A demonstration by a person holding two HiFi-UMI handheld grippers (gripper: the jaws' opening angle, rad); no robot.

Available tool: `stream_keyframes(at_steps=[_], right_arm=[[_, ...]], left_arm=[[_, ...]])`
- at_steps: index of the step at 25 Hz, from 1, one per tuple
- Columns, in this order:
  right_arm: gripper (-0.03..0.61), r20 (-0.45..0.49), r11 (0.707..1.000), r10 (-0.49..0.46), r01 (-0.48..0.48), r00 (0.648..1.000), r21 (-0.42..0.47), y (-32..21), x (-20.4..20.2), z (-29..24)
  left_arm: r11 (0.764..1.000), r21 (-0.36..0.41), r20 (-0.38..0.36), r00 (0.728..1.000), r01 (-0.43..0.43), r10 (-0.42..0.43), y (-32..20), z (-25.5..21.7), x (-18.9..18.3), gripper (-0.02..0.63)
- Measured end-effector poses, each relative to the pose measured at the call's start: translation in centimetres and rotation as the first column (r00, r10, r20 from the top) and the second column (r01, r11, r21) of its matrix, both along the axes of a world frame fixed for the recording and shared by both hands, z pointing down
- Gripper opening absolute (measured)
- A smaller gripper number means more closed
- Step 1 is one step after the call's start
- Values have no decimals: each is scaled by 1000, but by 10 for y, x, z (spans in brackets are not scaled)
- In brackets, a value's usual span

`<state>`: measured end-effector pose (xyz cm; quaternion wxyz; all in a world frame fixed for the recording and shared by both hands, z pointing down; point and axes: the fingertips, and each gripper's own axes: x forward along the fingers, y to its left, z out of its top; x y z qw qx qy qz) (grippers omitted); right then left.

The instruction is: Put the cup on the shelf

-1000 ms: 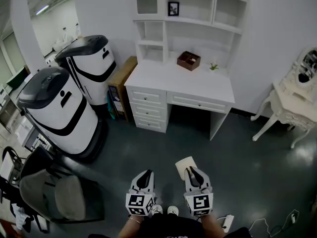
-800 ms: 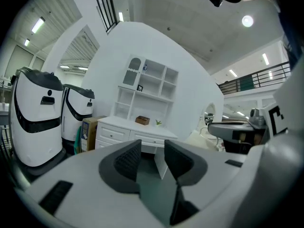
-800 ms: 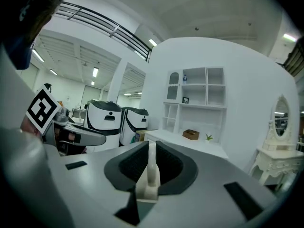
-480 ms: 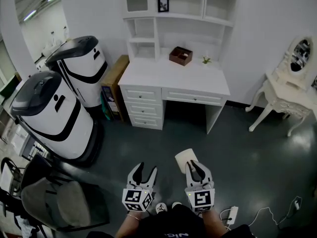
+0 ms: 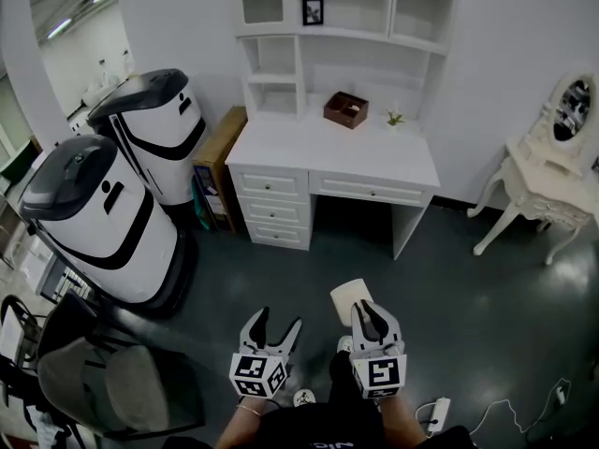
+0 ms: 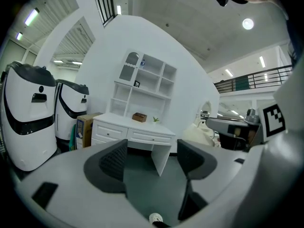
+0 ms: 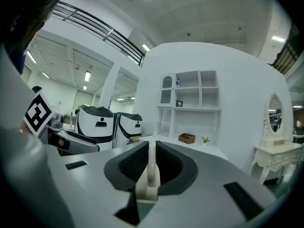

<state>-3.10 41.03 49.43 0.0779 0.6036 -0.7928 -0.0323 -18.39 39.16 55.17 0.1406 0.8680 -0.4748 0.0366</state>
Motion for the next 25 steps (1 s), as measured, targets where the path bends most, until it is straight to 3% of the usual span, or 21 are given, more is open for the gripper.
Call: stream_keyframes(at_steps=[10,25], right_arm=[[57,19,998,-58,58,998,-12,-91,43,7],[57,-3,987,-161,161,987,0,-246,133,-6]], left_arm=[[995,-39,14,996,91,-90,-77,8,31,309],[987,-42,4,988,156,-156,-219,-1,136,308]])
